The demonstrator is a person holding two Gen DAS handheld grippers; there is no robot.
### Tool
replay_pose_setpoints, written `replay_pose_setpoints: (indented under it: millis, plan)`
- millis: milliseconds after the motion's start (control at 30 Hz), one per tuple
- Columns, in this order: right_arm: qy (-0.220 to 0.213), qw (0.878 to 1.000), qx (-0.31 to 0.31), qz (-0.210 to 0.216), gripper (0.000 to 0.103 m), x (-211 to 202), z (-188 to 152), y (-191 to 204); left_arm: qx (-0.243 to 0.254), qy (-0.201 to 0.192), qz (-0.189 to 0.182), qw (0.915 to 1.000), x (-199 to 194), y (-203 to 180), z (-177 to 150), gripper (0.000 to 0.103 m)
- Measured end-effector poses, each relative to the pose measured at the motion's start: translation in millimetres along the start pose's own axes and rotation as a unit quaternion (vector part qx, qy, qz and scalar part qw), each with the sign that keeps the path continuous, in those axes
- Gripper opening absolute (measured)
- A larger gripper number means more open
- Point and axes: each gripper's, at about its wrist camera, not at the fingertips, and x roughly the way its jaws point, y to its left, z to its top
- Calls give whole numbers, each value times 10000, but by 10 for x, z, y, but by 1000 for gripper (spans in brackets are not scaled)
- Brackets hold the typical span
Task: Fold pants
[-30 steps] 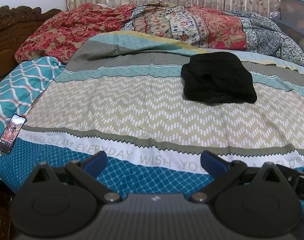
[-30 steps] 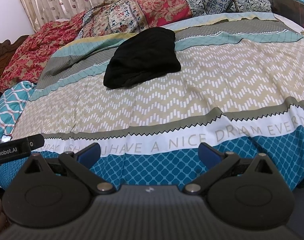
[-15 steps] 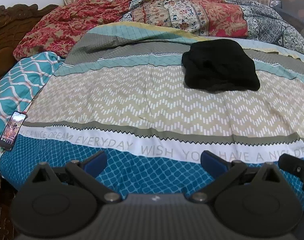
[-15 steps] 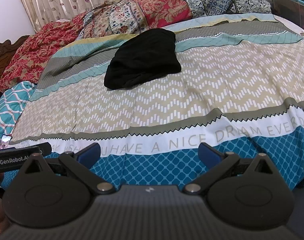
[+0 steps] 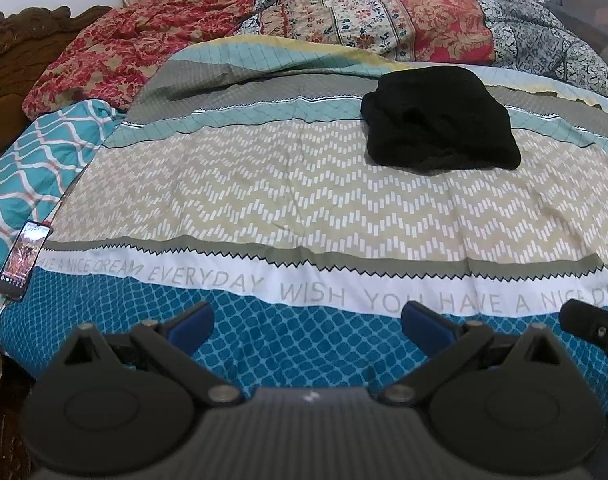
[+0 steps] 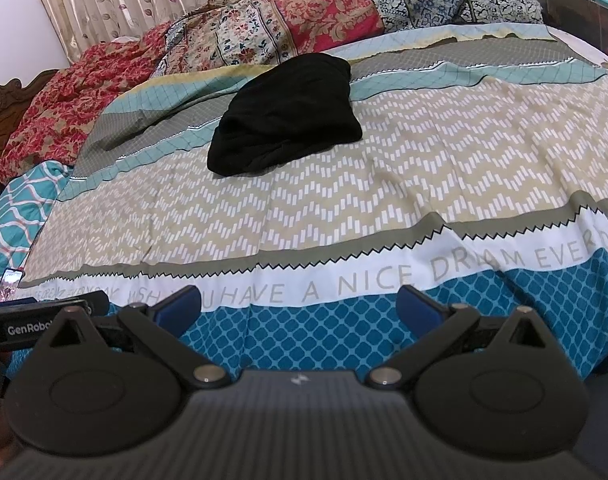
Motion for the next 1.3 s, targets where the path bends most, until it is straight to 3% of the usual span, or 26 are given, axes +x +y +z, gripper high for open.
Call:
replay_pose_setpoints:
  millis: [1300]
  plan:
    - [12, 10000, -14, 13, 103, 19, 11, -2, 199, 379, 81, 9991, 162, -64, -33, 103]
